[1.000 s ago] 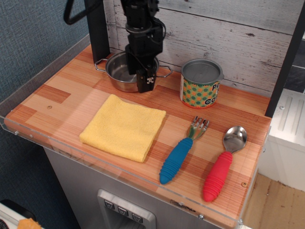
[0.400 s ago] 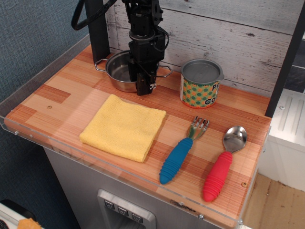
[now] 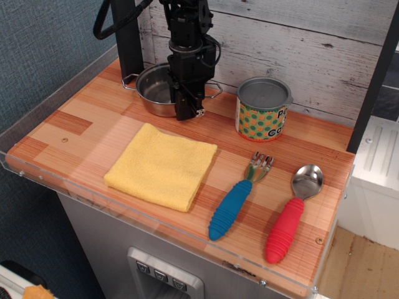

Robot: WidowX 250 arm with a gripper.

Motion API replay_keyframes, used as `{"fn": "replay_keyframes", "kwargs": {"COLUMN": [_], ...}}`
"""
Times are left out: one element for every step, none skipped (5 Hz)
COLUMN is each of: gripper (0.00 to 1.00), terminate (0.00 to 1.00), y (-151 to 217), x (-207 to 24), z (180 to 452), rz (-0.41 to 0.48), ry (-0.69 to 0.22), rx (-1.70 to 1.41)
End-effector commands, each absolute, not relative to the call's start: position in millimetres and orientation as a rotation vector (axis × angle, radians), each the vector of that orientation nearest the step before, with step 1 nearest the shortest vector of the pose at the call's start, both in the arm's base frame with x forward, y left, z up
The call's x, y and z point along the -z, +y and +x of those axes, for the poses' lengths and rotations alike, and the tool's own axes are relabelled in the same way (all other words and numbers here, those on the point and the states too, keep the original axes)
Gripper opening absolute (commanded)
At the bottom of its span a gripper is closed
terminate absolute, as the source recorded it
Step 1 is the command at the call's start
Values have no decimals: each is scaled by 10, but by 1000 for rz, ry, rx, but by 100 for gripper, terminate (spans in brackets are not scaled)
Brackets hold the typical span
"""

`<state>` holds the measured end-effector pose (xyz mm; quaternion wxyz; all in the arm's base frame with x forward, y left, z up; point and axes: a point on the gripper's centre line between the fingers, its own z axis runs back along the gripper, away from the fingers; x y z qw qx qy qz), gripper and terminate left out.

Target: Move pot to middle of yellow cloth.

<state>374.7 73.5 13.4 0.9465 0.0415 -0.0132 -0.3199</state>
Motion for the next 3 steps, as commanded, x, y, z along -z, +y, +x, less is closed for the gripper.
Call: {"fn": "replay_keyframes", "kwargs": {"gripper": [0,0,0], "terminate": [0,0,0], "y": [742,775,749], "x": [-536,-678,-823], "z": [3726,3678,3642], "rz": [150,197,222], "ry": [-127,-159,-178], "rx": [639,621,626]}}
